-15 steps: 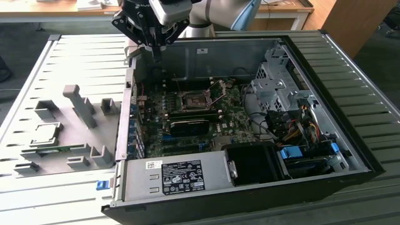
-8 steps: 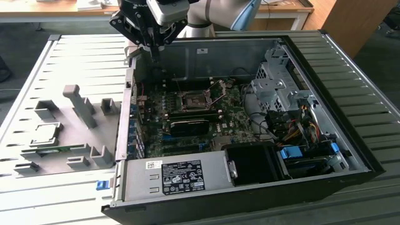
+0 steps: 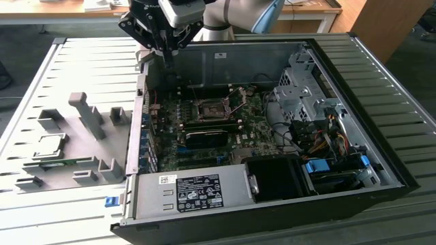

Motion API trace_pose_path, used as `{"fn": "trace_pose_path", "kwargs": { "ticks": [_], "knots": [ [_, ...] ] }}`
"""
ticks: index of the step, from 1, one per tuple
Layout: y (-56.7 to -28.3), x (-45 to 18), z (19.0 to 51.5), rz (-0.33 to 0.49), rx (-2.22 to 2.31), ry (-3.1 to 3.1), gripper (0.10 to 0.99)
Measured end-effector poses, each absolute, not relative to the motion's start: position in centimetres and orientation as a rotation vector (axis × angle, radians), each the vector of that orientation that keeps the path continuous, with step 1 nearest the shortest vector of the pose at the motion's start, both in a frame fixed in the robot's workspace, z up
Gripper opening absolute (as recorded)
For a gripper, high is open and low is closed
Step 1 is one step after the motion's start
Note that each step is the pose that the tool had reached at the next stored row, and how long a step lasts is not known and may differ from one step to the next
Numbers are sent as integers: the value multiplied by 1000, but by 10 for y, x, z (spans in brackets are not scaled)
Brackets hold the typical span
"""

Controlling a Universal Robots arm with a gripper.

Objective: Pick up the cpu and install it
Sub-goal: 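Reach for the cpu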

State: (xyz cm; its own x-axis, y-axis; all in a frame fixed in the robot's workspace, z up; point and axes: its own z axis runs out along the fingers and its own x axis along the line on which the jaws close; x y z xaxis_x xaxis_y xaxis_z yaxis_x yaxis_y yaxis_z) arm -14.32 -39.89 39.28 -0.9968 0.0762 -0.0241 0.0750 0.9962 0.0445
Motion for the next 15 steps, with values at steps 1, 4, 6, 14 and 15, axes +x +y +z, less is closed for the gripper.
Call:
{"fn": "trace_pose_path", "kwargs": {
  "ticks": [1, 4, 6, 14, 15],
  "knots": [
    [-399, -143, 393, 68, 118, 3113, 106],
    [-399, -143, 393, 68, 118, 3113, 106],
    [-399, -144, 393, 68, 118, 3113, 106],
    [-399, -146, 392, 68, 118, 3113, 106],
    [-399, -147, 392, 68, 118, 3113, 106]
  ]
}}
